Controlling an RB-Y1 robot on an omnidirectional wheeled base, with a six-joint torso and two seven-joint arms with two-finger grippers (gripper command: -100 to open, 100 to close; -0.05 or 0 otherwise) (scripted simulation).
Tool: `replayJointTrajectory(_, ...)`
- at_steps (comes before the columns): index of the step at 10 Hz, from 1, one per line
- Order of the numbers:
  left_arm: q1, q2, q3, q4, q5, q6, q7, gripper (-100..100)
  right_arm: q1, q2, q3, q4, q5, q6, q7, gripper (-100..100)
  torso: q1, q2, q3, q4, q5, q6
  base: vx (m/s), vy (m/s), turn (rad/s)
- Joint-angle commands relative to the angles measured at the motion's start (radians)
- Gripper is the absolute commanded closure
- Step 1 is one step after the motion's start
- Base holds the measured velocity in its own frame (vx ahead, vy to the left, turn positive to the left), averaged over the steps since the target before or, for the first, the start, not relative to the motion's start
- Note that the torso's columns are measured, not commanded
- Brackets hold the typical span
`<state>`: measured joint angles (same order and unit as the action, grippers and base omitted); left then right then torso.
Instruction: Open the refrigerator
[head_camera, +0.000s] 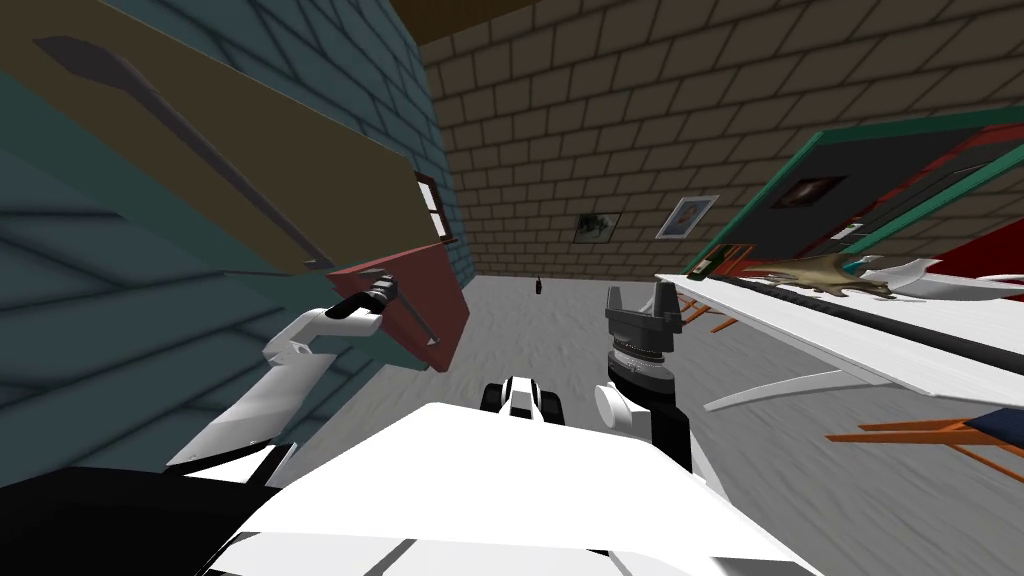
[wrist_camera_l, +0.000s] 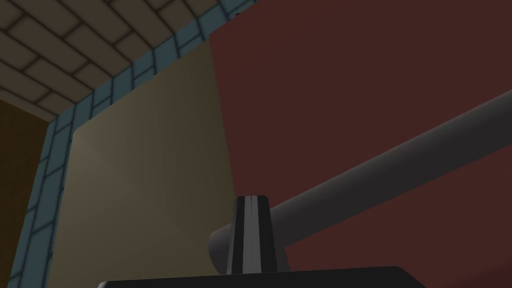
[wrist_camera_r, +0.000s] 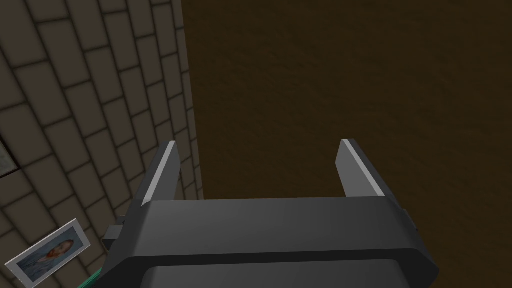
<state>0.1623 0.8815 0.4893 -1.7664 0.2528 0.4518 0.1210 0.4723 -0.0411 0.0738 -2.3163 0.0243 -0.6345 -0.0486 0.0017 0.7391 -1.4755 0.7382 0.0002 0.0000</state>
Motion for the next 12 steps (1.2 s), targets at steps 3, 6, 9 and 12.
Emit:
replayJointTrajectory(3, -0.003, 0.011, 0.012, -0.010, 0.009, 0.010, 0.008, -100, 0.000, -0.001, -0.001, 0.000, 0.000, 0.000, 0.000, 0, 0.013, 0.001, 0.001, 0.000, 0.004, 0.000, -0.002, 0.020, -0.009)
replayJointTrajectory(6, 0.003, 0.028, 0.012, -0.045, 0.031, 0.016, 0.019, -100, 0.000, -0.001, -0.001, 0.000, 0.000, 0.000, 0.000, 0, 0.000, -0.002, -0.001, -0.001, 0.000, 0.000, -0.002, 0.167, -0.015)
replayJointTrajectory(9, 0.011, 0.046, 0.012, -0.086, 0.057, 0.022, 0.031, -100, 0.000, -0.001, -0.001, 0.000, 0.000, 0.000, 0.000, 0, -0.001, -0.004, -0.003, -0.001, 0.000, 0.000, -0.020, 0.160, -0.021)
replayJointTrajectory(12, 0.005, 0.044, 0.009, -0.075, 0.052, 0.021, 0.029, 100, 0.000, 0.000, 0.000, 0.000, 0.000, 0.000, 0.000, 0, -0.008, -0.001, 0.000, 0.000, -0.002, 0.000, -0.001, 0.036, 0.002)
